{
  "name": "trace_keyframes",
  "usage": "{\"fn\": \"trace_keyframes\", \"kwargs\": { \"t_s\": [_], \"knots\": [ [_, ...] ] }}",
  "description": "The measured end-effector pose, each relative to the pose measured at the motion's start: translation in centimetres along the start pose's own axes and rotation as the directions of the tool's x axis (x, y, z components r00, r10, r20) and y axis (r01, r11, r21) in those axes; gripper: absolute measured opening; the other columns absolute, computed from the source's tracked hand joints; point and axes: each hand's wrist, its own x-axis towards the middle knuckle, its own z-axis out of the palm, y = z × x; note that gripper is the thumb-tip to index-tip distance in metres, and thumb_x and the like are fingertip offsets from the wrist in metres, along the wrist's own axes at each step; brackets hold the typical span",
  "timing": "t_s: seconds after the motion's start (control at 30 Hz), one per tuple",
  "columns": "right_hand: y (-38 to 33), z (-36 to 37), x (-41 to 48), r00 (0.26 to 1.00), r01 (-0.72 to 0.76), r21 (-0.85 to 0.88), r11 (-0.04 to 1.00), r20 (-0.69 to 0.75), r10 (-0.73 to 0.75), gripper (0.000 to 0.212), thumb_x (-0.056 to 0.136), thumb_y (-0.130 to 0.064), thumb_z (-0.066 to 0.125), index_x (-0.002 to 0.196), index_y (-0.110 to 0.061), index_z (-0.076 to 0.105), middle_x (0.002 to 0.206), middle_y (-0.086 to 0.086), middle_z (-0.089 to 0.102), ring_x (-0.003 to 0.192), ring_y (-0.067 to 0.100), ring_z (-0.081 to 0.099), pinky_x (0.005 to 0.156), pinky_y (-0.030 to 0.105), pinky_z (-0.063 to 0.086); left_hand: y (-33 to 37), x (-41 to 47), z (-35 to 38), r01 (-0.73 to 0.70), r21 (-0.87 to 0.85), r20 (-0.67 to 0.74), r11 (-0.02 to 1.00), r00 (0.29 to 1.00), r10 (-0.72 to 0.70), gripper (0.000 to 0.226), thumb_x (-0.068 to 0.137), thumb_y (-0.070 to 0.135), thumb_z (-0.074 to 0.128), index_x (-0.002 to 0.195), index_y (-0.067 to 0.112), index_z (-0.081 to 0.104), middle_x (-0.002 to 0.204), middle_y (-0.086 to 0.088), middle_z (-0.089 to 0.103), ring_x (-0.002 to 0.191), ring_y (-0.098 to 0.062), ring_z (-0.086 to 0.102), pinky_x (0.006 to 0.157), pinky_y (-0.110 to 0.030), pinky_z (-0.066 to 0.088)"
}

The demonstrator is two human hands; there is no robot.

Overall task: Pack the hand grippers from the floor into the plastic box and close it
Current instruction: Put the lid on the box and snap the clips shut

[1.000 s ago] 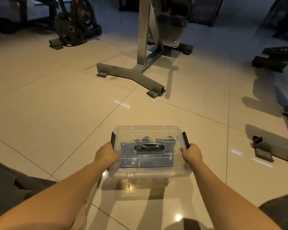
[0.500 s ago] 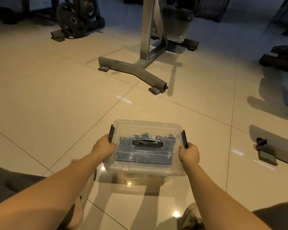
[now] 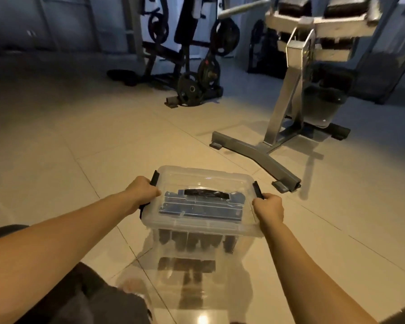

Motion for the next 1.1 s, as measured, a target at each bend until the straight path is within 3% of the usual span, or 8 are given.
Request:
{"fn": "trace_keyframes", "kwargs": {
  "t_s": [0.17, 0.4, 0.5, 0.6, 0.7, 0.87, 0.97, 1.1],
  "knots": [
    [-11.4, 8.8, -3.3, 0.976, 0.148, 0.086, 0.985, 0.147, -0.160, 0.029, 0.089, -0.011, 0.066, 0.118, -0.011, 0.066, 0.097, 0.006, 0.068, 0.091, 0.029, 0.065, 0.088, 0.045, 0.057, 0.9, -0.4, -14.3, -0.082, -0.111, -0.266, 0.991, 0.963, 0.050, 0.043, 0.091, 0.014, 0.070, 0.131, 0.005, 0.057, 0.110, -0.011, 0.062, 0.100, -0.033, 0.061, 0.090, -0.047, 0.052],
    [-23.3, 19.5, -9.5, 0.879, 0.256, 0.244, 0.935, 0.344, -0.330, 0.043, 0.093, -0.011, 0.064, 0.134, -0.019, 0.057, 0.109, 0.002, 0.060, 0.101, 0.027, 0.063, 0.096, 0.051, 0.056, -3.0, -3.4, -26.5, -0.192, -0.233, -0.667, 0.953, 0.745, -0.013, 0.049, 0.094, 0.028, 0.068, 0.141, 0.019, 0.055, 0.129, -0.006, 0.063, 0.099, -0.026, 0.057, 0.085, -0.043, 0.048],
    [-26.6, 24.6, -13.2, 0.777, 0.351, 0.258, 0.900, 0.457, -0.434, 0.044, 0.092, -0.011, 0.063, 0.135, -0.020, 0.057, 0.114, 0.003, 0.062, 0.100, 0.029, 0.064, 0.093, 0.052, 0.057, -7.7, -5.9, -29.7, -0.124, -0.253, -0.781, 0.959, 0.612, -0.127, 0.047, 0.095, 0.030, 0.065, 0.140, 0.020, 0.057, 0.126, -0.005, 0.065, 0.104, -0.028, 0.062, 0.083, -0.038, 0.048],
    [-28.4, 30.1, -17.7, 0.662, 0.425, 0.258, 0.867, 0.565, -0.493, 0.041, 0.089, -0.009, 0.064, 0.129, -0.018, 0.061, 0.110, 0.004, 0.065, 0.093, 0.028, 0.063, 0.089, 0.053, 0.058, -13.0, -9.2, -31.5, -0.103, -0.342, -0.834, 0.934, 0.491, -0.251, 0.025, 0.094, 0.034, 0.064, 0.117, 0.024, 0.067, 0.107, -0.004, 0.072, 0.089, -0.027, 0.068, 0.079, -0.042, 0.057],
    [-29.1, 35.0, -23.0, 0.491, 0.489, 0.237, 0.840, 0.721, -0.489, 0.029, 0.092, -0.008, 0.062, 0.121, -0.014, 0.063, 0.102, 0.006, 0.065, 0.086, 0.025, 0.062, 0.085, 0.047, 0.058, -17.5, -13.8, -32.9, -0.075, -0.424, -0.869, 0.903, 0.315, -0.382, 0.021, 0.096, 0.039, 0.063, 0.110, 0.023, 0.066, 0.095, 0.000, 0.071, 0.081, -0.024, 0.069, 0.070, -0.038, 0.058],
    [-29.3, 41.7, -32.5, 0.200, 0.622, 0.126, 0.773, 0.929, -0.312, 0.023, 0.090, -0.003, 0.065, 0.113, -0.003, 0.060, 0.094, 0.011, 0.060, 0.078, 0.023, 0.058, 0.074, 0.038, 0.048, -24.5, -21.1, -33.2, 0.007, -0.527, -0.847, 0.850, 0.076, -0.526, 0.026, 0.099, 0.039, 0.060, 0.116, 0.020, 0.067, 0.091, 0.002, 0.070, 0.073, -0.021, 0.068, 0.058, -0.032, 0.056],
    [-26.8, 46.3, -37.0, 0.137, 0.608, 0.045, 0.793, 0.978, -0.161, 0.033, 0.084, -0.004, 0.068, 0.116, 0.001, 0.061, 0.098, 0.016, 0.064, 0.085, 0.029, 0.063, 0.068, 0.036, 0.052, -29.0, -24.3, -31.4, 0.021, -0.598, -0.801, 0.801, -0.037, -0.597, 0.025, 0.099, 0.030, 0.062, 0.122, 0.021, 0.062, 0.098, 0.002, 0.068, 0.077, -0.019, 0.067, 0.058, -0.032, 0.055],
    [-20.8, 52.4, -40.3, -0.006, 0.614, 0.050, 0.787, 0.998, -0.058, 0.030, 0.081, -0.002, 0.066, 0.111, -0.002, 0.066, 0.105, 0.019, 0.067, 0.087, 0.030, 0.062, 0.068, 0.036, 0.052, -34.6, -25.8, -28.4, 0.077, -0.699, -0.714, 0.711, -0.143, -0.686, 0.015, 0.098, 0.036, 0.062, 0.108, 0.025, 0.061, 0.093, 0.002, 0.069, 0.078, -0.020, 0.068, 0.070, -0.043, 0.061]
  ]
}}
